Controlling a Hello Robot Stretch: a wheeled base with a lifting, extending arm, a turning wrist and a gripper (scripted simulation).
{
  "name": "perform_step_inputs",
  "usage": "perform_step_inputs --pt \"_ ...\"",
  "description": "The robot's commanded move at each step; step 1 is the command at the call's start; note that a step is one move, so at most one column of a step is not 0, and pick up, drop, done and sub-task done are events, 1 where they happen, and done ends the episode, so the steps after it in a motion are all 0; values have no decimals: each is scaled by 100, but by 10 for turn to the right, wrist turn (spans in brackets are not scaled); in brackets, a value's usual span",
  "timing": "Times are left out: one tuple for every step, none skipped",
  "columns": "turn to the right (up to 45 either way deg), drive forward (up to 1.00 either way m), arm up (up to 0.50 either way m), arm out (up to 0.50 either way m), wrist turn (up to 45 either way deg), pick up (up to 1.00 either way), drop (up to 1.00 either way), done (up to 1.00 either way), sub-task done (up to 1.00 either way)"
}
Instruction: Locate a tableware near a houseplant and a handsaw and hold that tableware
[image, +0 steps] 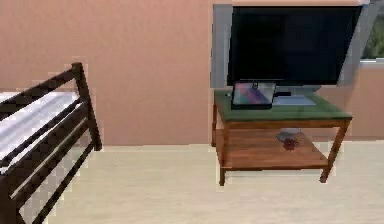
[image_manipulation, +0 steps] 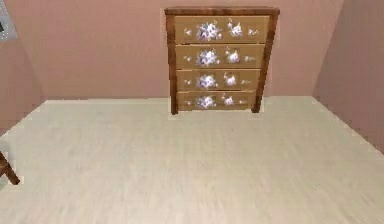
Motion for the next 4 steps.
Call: perform_step_inputs --pt "-450 0 0 0 0 0 0 0 0" --pt "0 55 0 0 0 0 0 0 0" --pt "-450 0 0 0 0 0 0 0 0" --pt "-90 0 0 0 0 0 0 0 0"
